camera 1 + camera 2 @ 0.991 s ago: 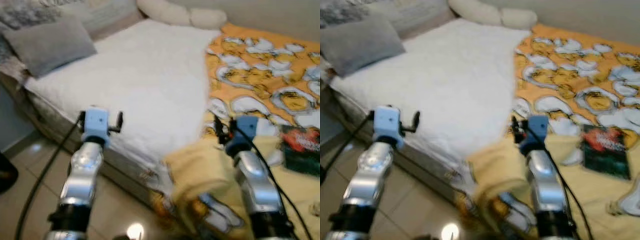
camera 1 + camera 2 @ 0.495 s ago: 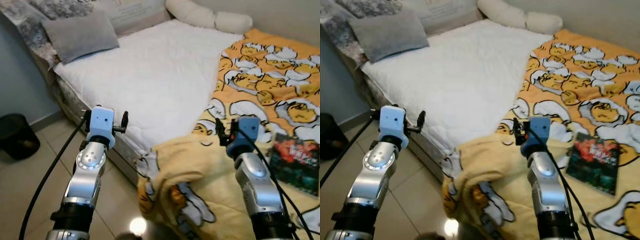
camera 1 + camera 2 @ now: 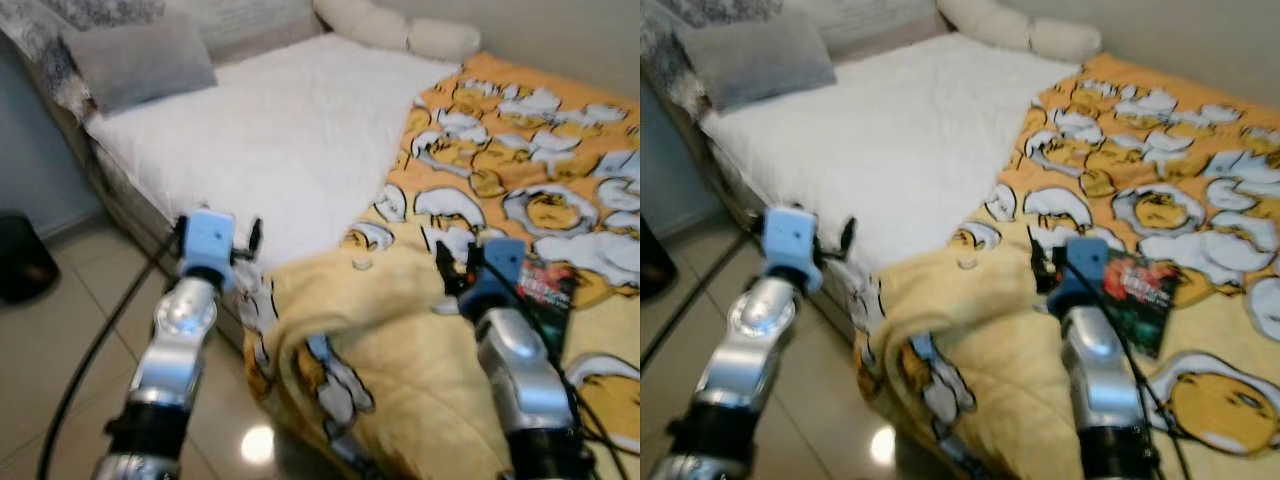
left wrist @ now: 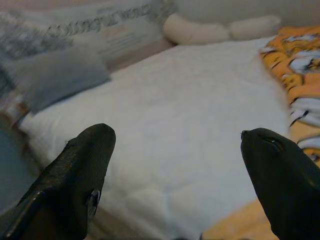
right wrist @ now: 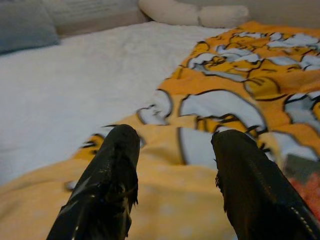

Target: Clean up the room

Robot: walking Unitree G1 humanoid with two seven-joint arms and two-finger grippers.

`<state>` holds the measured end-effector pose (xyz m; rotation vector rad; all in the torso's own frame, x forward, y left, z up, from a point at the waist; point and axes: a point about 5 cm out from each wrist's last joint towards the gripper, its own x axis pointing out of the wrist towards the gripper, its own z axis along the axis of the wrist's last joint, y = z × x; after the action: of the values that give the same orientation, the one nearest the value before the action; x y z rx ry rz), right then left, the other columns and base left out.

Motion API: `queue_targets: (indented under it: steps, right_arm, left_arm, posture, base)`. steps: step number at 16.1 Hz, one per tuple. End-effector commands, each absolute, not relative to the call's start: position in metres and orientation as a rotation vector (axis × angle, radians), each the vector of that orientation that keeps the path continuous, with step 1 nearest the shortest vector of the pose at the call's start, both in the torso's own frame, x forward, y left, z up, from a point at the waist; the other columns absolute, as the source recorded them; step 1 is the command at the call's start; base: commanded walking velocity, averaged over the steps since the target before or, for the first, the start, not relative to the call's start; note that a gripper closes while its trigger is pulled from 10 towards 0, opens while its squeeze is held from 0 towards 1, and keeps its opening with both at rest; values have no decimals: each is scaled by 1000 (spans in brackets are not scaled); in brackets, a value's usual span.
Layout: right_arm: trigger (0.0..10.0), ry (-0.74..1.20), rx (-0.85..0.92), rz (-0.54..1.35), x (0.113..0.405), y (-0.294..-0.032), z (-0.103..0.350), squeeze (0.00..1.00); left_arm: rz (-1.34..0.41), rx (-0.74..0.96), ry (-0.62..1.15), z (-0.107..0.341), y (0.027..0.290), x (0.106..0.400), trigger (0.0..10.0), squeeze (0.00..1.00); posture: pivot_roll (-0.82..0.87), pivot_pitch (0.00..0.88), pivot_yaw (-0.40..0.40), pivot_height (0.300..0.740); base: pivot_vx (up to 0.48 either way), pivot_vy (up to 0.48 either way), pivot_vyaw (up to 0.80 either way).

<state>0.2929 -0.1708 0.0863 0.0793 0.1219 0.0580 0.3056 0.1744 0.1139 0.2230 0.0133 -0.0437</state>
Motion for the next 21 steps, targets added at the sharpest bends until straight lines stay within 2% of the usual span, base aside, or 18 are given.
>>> queue_targets:
  steps: [1,15,18,21]
  right_arm:
    - [10000,115,94,78,294,-169,90,0]
    - [10000,152,101,92,293,-169,86,0]
    - [10000,167,167,63,290,-170,85,0]
    - [10000,170,163,62,287,-168,83,0]
  left_arm:
    - [-38,207,8,116,176,305,10000,741]
    - [-67,216,29,109,168,302,10000,737]
    - [-79,214,28,108,166,301,10000,733]
    - [-90,199,33,108,165,302,10000,729]
  posture:
    - [-33,0,13,740]
    - [-38,0,-3,740]
    - [-43,0,1,740]
    - [-49,0,10,740]
  base:
    - [0,0,0]
    - [0,0,0]
    - [0,0,-756]
    - [0,0,-800]
